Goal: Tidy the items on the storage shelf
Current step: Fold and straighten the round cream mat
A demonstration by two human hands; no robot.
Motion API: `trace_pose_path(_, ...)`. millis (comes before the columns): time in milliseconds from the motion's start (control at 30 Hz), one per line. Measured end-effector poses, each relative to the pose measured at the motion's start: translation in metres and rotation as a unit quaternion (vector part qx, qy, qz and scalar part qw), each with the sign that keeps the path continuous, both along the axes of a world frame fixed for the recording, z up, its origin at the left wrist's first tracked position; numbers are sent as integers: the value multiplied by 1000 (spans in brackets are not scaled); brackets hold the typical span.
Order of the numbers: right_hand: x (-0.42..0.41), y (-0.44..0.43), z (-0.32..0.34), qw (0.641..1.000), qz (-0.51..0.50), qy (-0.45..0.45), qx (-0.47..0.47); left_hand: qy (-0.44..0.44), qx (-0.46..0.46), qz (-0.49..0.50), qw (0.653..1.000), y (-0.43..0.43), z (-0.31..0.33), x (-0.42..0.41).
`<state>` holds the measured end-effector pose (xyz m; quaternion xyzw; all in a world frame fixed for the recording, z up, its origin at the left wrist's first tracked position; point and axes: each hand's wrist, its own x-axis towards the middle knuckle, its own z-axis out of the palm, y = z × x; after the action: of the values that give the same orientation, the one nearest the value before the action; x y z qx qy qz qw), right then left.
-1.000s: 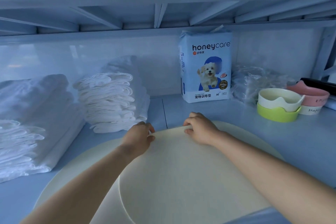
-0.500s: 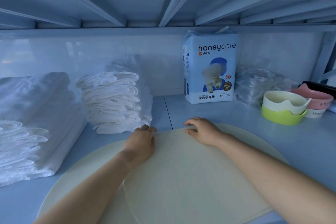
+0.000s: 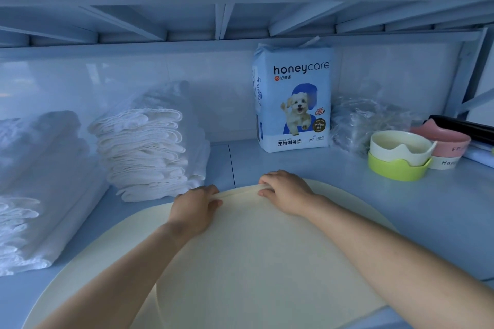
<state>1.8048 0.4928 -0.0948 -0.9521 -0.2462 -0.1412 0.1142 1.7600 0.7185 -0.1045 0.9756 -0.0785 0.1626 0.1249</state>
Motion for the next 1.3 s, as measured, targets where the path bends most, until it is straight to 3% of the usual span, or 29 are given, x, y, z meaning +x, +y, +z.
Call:
trace_pose_path(467, 14, -84, 28, 999, -11, -36, -3, -58, -47, -35, 997, -81, 14, 24)
trace_pose_path(700, 26, -114, 30, 999, -21, -47, 6, -86, -21, -22, 996, -112, 16, 46)
trace_pose_path(900, 28, -119, 2, 999, -31, 0, 37, -98, -19, -31, 995, -112, -6, 45)
trace_pose_path(1067, 32, -122, -5, 997, -27, 21, 69, -14, -66, -22, 997, -104, -8, 49)
trace_pose_path(1300, 32, -125, -7, 994, -33, 39, 97, 47, 14, 3, 999, -97, -6, 55)
